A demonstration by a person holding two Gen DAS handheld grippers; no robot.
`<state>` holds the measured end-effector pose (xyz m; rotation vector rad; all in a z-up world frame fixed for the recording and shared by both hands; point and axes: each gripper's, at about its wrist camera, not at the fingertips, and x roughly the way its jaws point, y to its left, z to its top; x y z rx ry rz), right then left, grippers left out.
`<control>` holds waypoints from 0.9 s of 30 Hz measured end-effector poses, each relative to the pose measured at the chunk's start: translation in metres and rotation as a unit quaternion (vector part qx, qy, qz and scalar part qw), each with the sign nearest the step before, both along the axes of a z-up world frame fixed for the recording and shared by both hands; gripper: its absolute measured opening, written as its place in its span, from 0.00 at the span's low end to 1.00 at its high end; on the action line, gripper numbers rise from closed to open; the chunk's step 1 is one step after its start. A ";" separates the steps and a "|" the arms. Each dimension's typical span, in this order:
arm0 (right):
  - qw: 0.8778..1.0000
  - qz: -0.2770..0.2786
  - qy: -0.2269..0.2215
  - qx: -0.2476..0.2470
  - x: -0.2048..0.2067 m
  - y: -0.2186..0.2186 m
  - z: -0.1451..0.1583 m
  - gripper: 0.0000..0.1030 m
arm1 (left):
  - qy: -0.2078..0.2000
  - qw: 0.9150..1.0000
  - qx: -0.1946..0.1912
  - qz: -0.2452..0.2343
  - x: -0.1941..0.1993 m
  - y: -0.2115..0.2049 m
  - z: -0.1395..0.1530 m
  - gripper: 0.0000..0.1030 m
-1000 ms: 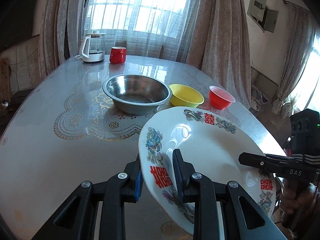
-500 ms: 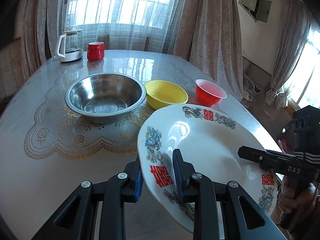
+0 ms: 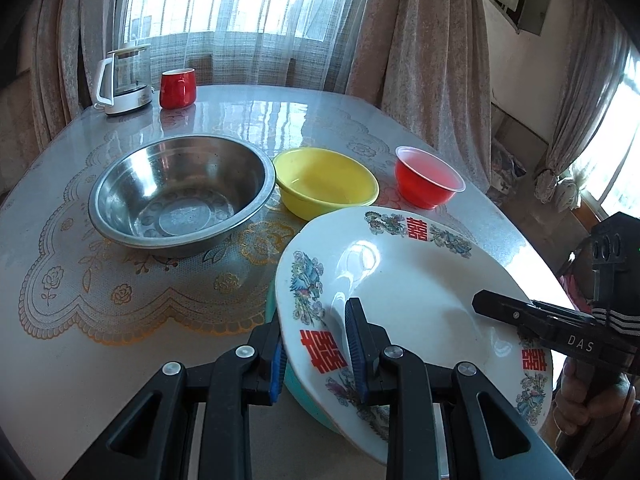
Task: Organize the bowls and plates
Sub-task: 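Lift the large plate with the right gripper toward the teal-and-rose stack, then lower the large plate onto the rose plate with the right gripper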
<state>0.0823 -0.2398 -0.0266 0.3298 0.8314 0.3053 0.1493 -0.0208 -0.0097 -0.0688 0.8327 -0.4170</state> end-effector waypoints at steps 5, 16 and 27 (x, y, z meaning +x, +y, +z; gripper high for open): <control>1.000 -0.005 -0.005 -0.010 0.006 0.000 -0.001 0.21 | 0.002 1.000 0.002 0.002 0.005 -0.002 -0.006 0.26; 1.000 -0.007 0.005 -0.024 0.009 0.003 -0.016 0.21 | 0.009 1.000 0.006 0.012 0.010 -0.001 -0.019 0.26; 1.000 -0.009 0.001 -0.022 0.009 0.005 -0.018 0.21 | -0.007 1.000 0.023 0.014 0.006 -0.005 -0.019 0.27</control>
